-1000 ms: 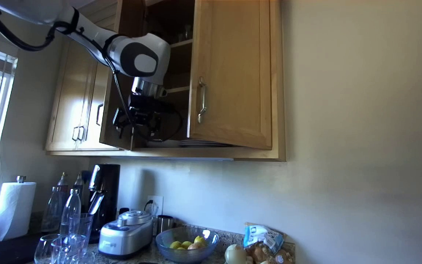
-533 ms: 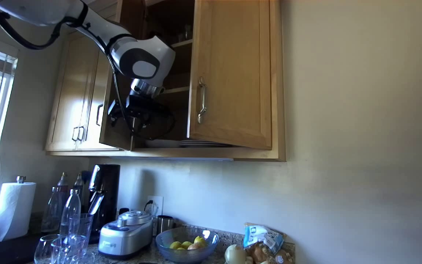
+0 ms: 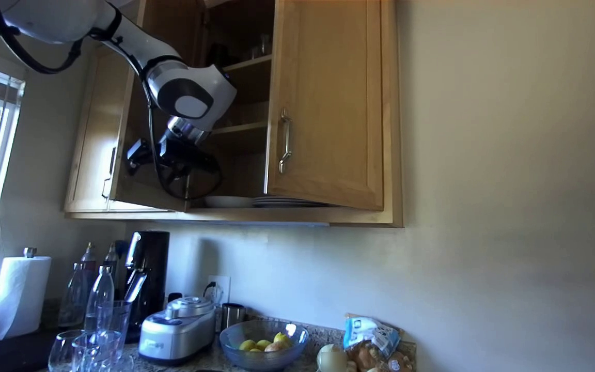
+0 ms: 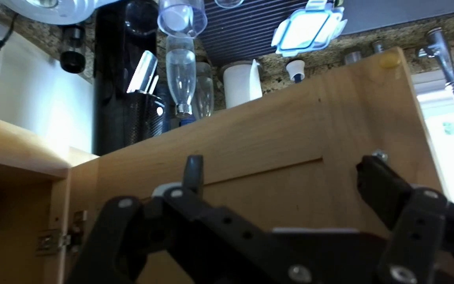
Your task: Open the cabinet doors
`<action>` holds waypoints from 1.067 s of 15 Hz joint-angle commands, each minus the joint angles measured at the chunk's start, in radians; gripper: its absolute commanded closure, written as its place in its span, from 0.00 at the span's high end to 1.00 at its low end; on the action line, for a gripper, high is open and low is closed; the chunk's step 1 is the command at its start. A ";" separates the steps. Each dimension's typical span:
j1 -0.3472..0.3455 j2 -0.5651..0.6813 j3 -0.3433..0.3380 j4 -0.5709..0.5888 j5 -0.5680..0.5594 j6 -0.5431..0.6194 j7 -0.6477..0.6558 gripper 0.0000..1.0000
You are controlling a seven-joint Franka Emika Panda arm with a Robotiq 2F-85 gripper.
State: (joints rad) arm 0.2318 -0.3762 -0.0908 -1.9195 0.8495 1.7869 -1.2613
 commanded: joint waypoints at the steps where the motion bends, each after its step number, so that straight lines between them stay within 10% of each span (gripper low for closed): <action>1: -0.009 -0.008 0.072 0.001 0.016 -0.063 -0.020 1.00; 6: -0.048 -0.051 0.185 -0.051 -0.084 0.097 0.027 1.00; 16: -0.099 -0.103 0.177 -0.214 -0.426 0.361 0.330 1.00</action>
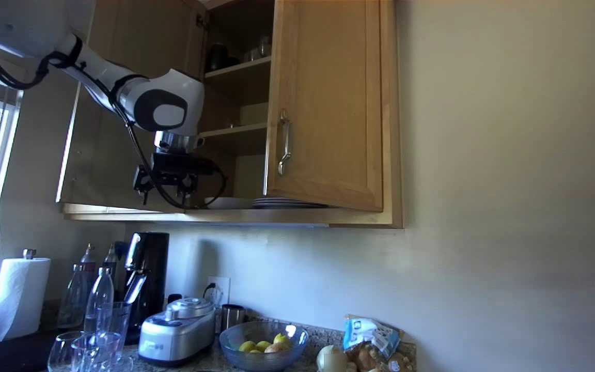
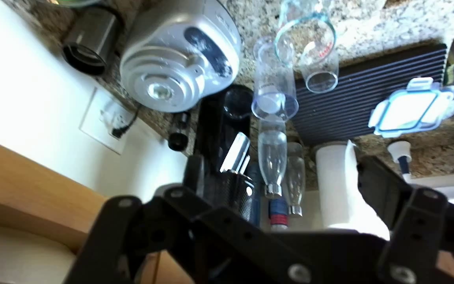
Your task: Open the cabinet doors
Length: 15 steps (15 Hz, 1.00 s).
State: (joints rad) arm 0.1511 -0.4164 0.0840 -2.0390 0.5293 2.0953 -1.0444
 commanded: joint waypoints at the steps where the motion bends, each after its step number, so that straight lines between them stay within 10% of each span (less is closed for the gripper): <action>1: -0.025 -0.072 0.003 -0.115 -0.153 0.055 0.160 1.00; 7: -0.048 -0.104 0.007 -0.176 -0.408 -0.004 0.485 1.00; 15: 0.004 -0.061 -0.030 -0.145 -0.405 0.011 0.475 1.00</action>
